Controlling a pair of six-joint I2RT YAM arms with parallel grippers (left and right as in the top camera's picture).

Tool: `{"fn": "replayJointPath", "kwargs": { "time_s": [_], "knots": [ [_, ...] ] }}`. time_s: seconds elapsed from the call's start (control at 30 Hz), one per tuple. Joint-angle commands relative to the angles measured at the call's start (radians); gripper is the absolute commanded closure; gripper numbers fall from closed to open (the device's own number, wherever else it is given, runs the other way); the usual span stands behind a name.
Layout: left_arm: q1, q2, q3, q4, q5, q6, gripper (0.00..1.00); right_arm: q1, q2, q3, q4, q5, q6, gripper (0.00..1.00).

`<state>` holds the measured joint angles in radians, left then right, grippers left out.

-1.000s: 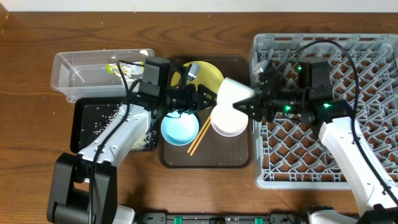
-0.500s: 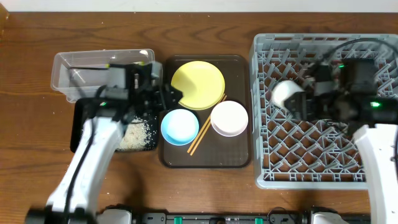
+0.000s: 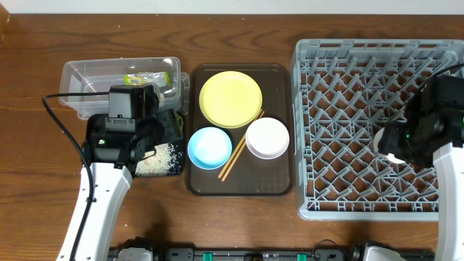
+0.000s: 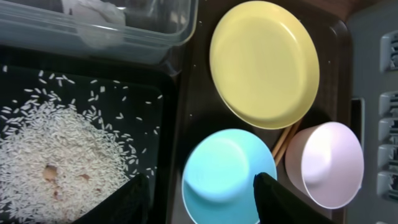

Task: Sort waste into correct bins and load items into the dishwasher rack
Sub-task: 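Place the white cup upside down in the dish rack with the right gripper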

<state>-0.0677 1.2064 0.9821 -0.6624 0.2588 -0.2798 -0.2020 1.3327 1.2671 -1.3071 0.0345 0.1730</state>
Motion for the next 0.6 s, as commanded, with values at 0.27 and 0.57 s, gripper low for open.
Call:
{"fn": "replayJointPath", "kwargs": {
  "time_s": [0.27, 0.57],
  "knots": [
    [0.004, 0.002, -0.003, -0.011, -0.032, 0.017, 0.43, -0.013, 0.121, -0.042, 0.014, -0.129, 0.005, 0.98],
    [0.004, 0.002, -0.003, -0.011, -0.032, 0.017, 0.43, -0.005, 0.205, -0.076, 0.080, -0.130, 0.002, 0.78]
  ]
}}
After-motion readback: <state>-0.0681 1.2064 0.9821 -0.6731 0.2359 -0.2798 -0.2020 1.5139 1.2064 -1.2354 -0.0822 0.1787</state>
